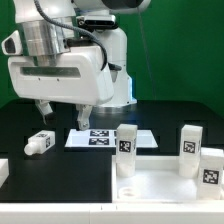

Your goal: Assemble square table

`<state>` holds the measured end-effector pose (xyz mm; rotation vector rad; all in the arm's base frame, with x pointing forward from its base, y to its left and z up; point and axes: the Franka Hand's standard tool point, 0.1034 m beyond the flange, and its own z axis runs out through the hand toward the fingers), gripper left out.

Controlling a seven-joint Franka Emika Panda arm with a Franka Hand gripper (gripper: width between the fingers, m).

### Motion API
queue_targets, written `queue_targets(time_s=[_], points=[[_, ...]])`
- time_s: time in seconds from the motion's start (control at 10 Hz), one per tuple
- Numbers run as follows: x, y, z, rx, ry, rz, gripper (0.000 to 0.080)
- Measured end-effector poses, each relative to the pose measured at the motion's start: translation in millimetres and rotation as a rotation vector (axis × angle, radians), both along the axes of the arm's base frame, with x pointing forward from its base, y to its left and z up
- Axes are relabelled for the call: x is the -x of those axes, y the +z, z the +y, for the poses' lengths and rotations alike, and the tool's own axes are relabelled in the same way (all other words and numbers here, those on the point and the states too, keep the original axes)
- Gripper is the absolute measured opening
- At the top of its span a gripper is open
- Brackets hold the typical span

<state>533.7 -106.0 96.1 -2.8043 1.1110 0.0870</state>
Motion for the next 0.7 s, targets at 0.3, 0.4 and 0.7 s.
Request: queue_targets(time_s=[0.3, 0.4, 0.7], points=[[10.2, -3.5, -16.2, -0.005, 0.133, -0.013, 0.0649], [25.9, -7.4, -25.4, -0.027, 0.092, -0.007, 0.0649], [52.1, -9.2, -29.0, -0.032, 0.130, -0.016, 0.0649]])
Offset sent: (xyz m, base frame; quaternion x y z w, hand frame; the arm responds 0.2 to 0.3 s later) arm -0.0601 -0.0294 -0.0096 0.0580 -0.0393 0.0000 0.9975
